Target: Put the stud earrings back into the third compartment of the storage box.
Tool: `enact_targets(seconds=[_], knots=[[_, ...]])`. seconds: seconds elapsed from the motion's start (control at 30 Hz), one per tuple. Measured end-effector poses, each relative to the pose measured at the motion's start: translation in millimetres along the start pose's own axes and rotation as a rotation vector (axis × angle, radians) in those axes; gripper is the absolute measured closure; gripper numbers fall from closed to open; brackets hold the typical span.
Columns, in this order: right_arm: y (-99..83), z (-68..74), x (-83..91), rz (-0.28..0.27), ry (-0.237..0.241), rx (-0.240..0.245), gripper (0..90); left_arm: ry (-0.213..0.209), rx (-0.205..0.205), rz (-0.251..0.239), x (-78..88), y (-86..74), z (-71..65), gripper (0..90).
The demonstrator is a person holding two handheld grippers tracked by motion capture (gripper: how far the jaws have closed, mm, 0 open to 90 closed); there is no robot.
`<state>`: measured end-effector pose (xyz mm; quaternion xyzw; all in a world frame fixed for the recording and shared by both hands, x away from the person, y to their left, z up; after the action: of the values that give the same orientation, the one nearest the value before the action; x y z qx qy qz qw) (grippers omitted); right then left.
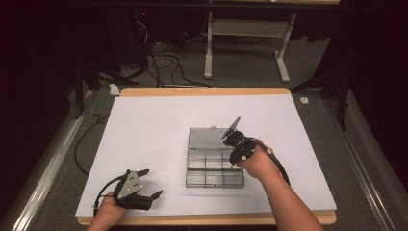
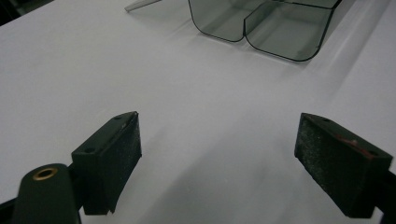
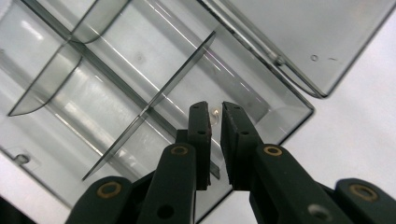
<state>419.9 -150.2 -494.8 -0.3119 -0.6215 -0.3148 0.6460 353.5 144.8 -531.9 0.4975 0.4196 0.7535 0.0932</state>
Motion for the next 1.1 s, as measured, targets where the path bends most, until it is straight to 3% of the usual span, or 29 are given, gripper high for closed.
enact_targets(seconds=[0.33, 0.37, 0.43, 0.53, 1.1], knots=[[-18.2, -9.7, 19.3, -0.043, -0.001, -0.033, 76.8, 0.001, 0.016, 0.009, -1.1, -0.3, 1.4, 15.4], [-21.2, -10.1, 21.0, -0.043, 0.008, -0.063, 76.4, 0.001, 0.012, 0.008, -0.9, -0.3, 1.1, 15.4], [-25.9, -16.7, 22.6, -0.055, 0.0, -0.054, 75.6, 0.003, 0.004, -0.002, 0.2, 0.0, 0.4, 15.4], [-34.5, -22.4, 23.3, -0.052, -0.003, -0.085, 73.5, 0.002, 0.014, 0.005, -0.5, -0.2, 1.4, 15.4], [-74.2, -53.2, 19.5, -0.07, -0.015, -0.162, 67.4, 0.004, 0.005, -0.006, 0.8, 0.1, 0.5, 15.4]])
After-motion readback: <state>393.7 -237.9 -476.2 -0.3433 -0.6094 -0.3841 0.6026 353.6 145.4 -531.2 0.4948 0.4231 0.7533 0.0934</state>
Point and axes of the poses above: each handheld gripper's, and its own axes: x roughly backward along the jaws, y roughly out of its top, z roughly to its left, the point moved 9 cm from there along -x, roughly forward along the jaws, and after that the axes turned 10 degrees about z, right-handed, at the moved point
